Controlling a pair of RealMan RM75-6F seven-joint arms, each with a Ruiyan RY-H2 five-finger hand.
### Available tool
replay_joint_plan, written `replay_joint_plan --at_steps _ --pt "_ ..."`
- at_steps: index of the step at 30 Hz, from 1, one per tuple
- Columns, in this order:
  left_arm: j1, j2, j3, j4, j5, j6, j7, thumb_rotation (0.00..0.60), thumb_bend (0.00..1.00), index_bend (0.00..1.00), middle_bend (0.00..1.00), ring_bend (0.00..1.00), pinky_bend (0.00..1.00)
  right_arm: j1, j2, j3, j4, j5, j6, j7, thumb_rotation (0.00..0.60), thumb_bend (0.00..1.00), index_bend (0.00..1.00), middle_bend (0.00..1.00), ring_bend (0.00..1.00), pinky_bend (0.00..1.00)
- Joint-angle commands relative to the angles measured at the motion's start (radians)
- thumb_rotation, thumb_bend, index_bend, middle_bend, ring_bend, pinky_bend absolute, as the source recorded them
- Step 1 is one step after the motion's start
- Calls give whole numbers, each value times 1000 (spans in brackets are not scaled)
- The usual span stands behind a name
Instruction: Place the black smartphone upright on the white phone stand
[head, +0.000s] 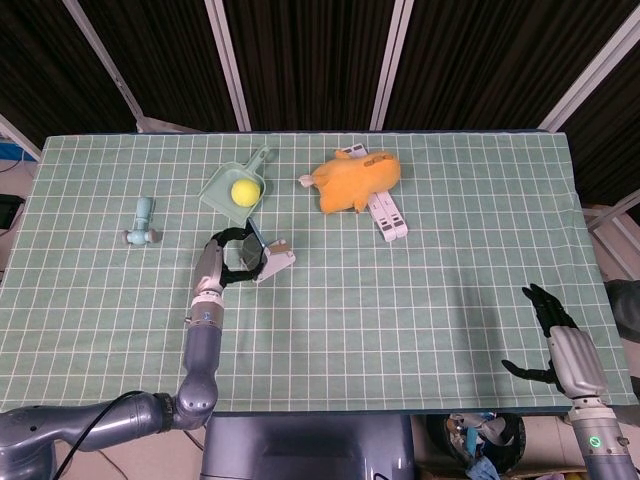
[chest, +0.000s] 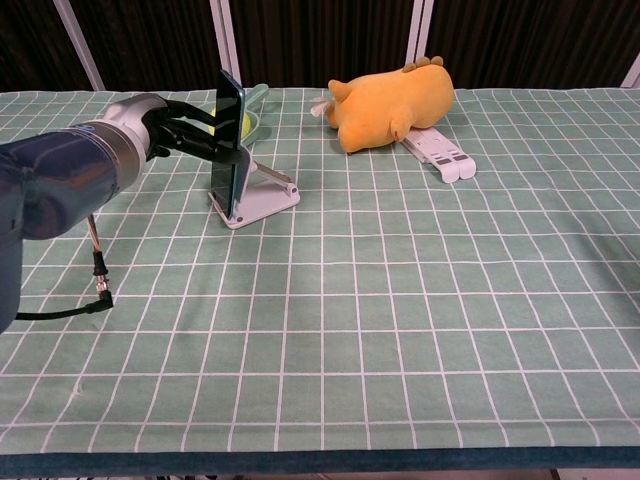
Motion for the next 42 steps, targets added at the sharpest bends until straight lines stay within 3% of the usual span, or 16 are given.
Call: replay_joint_plan --at_steps 1,19,32,39,42 --pt "2 6 2 -4 -3 -2 6 600 281 218 214 17 0 0 0 0 -1 0 0 0 600 142 0 0 0 185" --pt "9 33 5 -33 -21 -20 12 600 280 170 165 2 0 -1 1 0 -2 2 -1 -1 600 142 0 0 0 186" --pt "54 100 53 -132 91 13 -7 600 264 104 86 0 0 -1 2 1 0 2 -1 2 600 141 0 0 0 185" --pt "180 301 170 -317 279 46 -16 600 217 93 79 0 0 0 0 -1 5 -5 2 -3 600 142 0 0 0 185" --pt "272 459 286 -388 434 66 -12 600 217 93 78 0 0 1 -3 -2 11 -13 6 -14 600 142 0 0 0 185"
